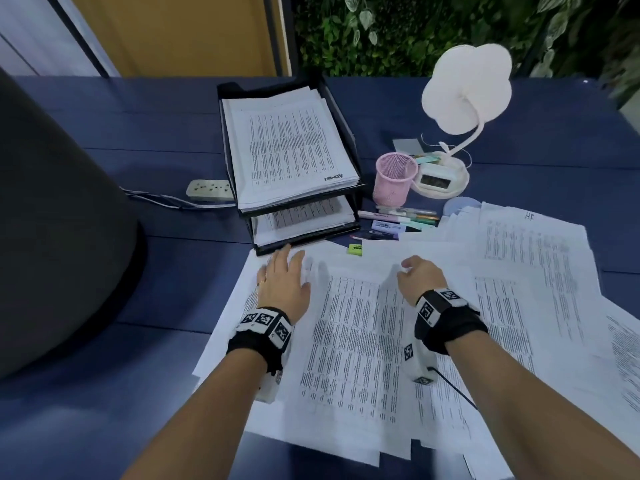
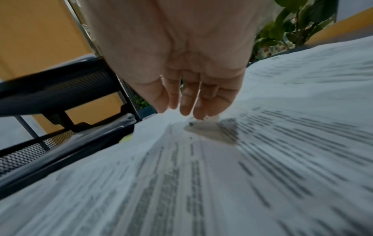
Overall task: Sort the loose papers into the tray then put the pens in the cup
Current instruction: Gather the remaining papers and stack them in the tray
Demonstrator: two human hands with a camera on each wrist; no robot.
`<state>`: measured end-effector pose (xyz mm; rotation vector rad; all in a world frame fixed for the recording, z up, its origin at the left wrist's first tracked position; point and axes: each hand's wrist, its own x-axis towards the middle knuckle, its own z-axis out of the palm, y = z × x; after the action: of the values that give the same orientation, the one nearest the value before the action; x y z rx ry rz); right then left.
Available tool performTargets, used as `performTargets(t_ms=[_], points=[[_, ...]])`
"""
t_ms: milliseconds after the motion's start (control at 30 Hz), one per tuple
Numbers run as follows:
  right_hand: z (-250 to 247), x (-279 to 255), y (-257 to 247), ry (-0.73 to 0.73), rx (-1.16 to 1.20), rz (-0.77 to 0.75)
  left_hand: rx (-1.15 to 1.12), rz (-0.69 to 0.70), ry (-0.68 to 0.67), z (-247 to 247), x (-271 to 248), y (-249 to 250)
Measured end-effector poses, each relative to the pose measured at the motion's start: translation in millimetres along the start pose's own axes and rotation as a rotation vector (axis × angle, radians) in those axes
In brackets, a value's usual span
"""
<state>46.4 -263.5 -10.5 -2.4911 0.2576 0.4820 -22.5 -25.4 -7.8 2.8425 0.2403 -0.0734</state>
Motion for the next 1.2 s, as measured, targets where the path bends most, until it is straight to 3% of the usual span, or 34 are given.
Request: performTargets(t_ms=[167, 300, 400, 567, 667, 733, 800, 867, 1100, 1200], points=[[0.2, -10.2, 25.8, -0.062, -0.011, 0.077, -0.09, -0.095, -0.287, 15.9, -8.4, 5.0], [4.6, -13.9, 29.6, -0.12, 0.086, 0.104, -0.093, -0.081, -0.351, 23.3, -8.1, 11.5], [6.9, -15.8, 28.0, -0.188, 0.059, 0.058, -0.106, -0.105, -0.299, 24.6, -7.0, 11.6], [3.6, -17.3, 26.3, -0.248, -0.178, -0.019, -0.085, -0.379, -0.217, 21.3, -4.7, -8.6], [0.0, -14.0, 24.3, -0.279, -0.215, -0.029, -0.125, -0.363, -0.203, 19.0, 0.2, -18.4], [-1.3, -12.4, 24.5, -0.284, -0.214, -0.04, -0.261, -0.356, -0.166, 19.1, 6.3, -22.1], [-1.0, -10.4, 25.7, -0.283, -0.208, -0.052, -0.489, -0.434, -0.14, 18.4, 12.6, -23.8], [-0.2, -8.2, 27.2, -0.282, -0.201, -0.062, -0.577, -0.478, -0.139, 19.5, 16.2, -24.6], [-0.5, -3.6, 30.8, -0.283, -0.188, -0.055, -0.537, -0.352, -0.029, 22.8, 32.2, -10.8], [-0.4, -3.6, 30.3, -0.283, -0.207, -0.046, -0.523, -0.302, -0.058, 18.7, 48.8, -5.5]])
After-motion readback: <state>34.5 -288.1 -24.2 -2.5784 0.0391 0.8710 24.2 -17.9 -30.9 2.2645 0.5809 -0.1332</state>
